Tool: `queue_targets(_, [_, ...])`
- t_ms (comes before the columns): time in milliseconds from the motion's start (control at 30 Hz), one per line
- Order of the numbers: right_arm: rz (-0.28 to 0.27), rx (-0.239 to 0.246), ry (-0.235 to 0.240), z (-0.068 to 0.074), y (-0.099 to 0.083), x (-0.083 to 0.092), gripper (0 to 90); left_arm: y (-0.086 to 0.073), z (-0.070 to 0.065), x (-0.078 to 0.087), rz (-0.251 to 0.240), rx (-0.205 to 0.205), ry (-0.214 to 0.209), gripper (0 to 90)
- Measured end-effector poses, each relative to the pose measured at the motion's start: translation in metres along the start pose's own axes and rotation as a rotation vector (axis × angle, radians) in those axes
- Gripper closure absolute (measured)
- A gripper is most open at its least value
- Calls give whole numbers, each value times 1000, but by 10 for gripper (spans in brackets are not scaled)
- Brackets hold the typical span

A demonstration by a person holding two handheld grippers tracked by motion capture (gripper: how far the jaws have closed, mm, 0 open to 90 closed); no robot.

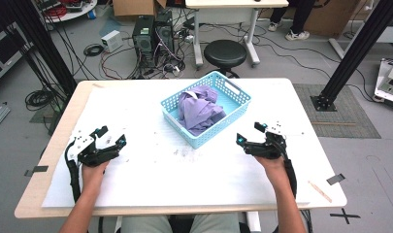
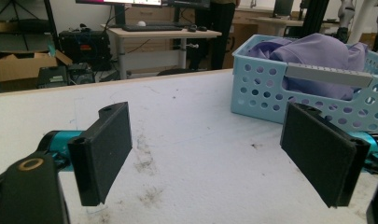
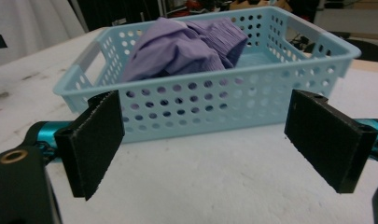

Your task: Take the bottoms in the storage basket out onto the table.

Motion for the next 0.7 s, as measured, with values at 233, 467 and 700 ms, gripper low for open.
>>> queue_targets(233, [16, 37, 49, 11, 29, -13, 121, 0, 0, 0, 0, -1, 3, 166])
queue_targets(467, [60, 83, 90, 22, 61, -33, 120, 0, 0, 0, -3, 5, 0, 166])
queue_targets(700, [104, 80, 111, 27, 82, -59, 120, 0, 0, 0, -2, 3, 0, 166])
Point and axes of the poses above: each handheld gripper's, and its own axes: x roughly backward along the jaws, y roughly out of its top, z roughly to its left, the point moved 2 cm from there along -x, roughly forward along the jaws, and after that the axes turned 4 degrees about -x, right-handed, at the moved point
